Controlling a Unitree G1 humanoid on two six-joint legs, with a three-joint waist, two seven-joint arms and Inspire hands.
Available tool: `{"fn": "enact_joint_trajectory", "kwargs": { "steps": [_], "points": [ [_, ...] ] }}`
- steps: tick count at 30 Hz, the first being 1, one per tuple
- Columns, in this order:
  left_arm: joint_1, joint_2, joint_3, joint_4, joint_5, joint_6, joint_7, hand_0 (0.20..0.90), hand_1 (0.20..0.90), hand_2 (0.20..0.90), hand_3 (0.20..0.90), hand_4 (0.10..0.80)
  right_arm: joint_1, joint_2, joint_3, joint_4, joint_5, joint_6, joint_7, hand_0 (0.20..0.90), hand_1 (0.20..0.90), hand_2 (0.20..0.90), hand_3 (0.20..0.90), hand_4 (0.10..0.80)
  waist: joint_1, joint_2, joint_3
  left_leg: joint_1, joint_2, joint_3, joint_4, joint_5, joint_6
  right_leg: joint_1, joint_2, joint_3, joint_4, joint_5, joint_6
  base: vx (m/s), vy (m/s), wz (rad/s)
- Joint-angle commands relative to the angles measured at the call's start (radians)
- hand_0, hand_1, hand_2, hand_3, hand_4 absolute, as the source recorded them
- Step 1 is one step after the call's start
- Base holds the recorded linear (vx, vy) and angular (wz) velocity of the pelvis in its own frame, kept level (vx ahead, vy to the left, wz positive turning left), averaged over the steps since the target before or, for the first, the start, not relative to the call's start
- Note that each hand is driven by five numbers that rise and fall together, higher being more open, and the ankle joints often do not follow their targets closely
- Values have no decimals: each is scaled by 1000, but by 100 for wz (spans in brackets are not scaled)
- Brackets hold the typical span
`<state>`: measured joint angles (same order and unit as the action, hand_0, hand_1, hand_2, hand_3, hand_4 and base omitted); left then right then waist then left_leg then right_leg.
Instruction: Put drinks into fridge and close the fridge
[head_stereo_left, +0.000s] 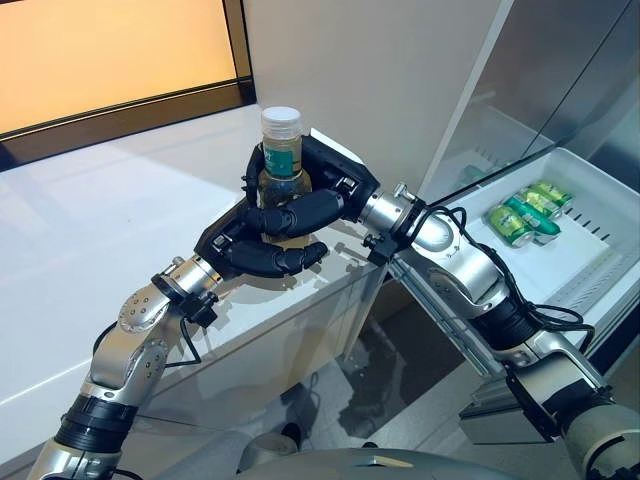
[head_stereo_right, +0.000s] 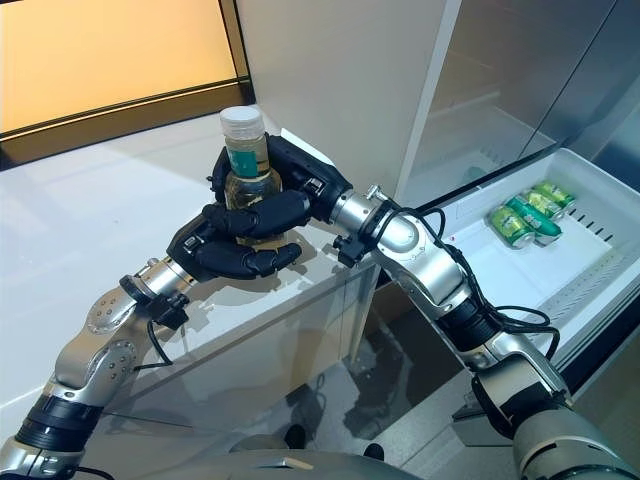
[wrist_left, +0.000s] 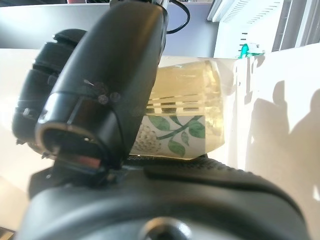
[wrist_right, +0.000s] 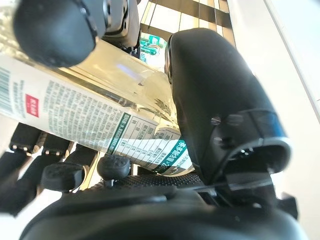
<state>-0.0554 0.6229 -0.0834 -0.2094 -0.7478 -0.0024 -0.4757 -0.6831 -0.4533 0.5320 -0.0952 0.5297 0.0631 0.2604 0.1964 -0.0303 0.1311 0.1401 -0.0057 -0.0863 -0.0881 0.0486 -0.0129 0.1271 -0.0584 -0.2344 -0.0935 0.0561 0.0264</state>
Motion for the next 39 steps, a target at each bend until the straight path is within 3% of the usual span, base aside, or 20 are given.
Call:
{"fn": "enact_joint_trajectory", "kwargs": {
  "steps": [1,11,20,27,32,34,39],
  "points": [
    [-205,-29,-25,-122,-83,-157,-56,900,900,900,900,800,-188,130,8,-21,96,-140,2,300,300,300,200,100,-1,-4,-123,-22,-52,-6,1,-82,18,41,-7,-28,6,-67,41,0,0,0],
    [-146,24,65,-63,-59,-218,-56,900,900,900,900,800,-187,96,-37,-48,94,-199,-30,300,300,300,200,100,6,-1,-128,-26,-51,-9,1,-79,18,39,-5,-27,6,-67,39,0,0,0],
    [-87,83,153,-11,-118,-174,-169,900,900,900,900,800,-167,48,-87,-111,110,-228,-17,300,300,300,200,100,3,9,-132,-30,-52,-5,1,-77,16,34,-6,-25,6,-64,42,0,0,0],
    [-39,74,198,55,-133,-158,-202,900,900,900,900,800,-142,31,-109,-162,109,-236,-6,300,300,300,200,100,-1,13,-131,-31,-52,0,1,-78,16,32,-7,-24,6,-66,43,-5,2,0],
    [-18,41,224,83,-264,-124,-260,900,900,900,900,800,-132,22,-130,-186,113,-231,2,300,300,300,200,100,-6,16,-131,-32,-51,5,1,-79,15,30,-9,-23,6,-65,44,0,0,0],
    [-15,25,235,99,-269,-142,-233,900,900,900,900,800,-131,25,-131,-191,108,-227,0,300,300,300,200,100,-9,15,-132,-32,-50,6,1,-80,14,29,-9,-22,6,-65,44,0,0,0],
    [-3,31,281,173,-162,-276,-103,900,900,900,900,800,-129,10,-140,-196,110,-223,-8,300,300,300,200,100,-7,9,-133,-33,-50,6,1,-79,13,29,-10,-24,6,-66,44,0,0,0]
  ]
}}
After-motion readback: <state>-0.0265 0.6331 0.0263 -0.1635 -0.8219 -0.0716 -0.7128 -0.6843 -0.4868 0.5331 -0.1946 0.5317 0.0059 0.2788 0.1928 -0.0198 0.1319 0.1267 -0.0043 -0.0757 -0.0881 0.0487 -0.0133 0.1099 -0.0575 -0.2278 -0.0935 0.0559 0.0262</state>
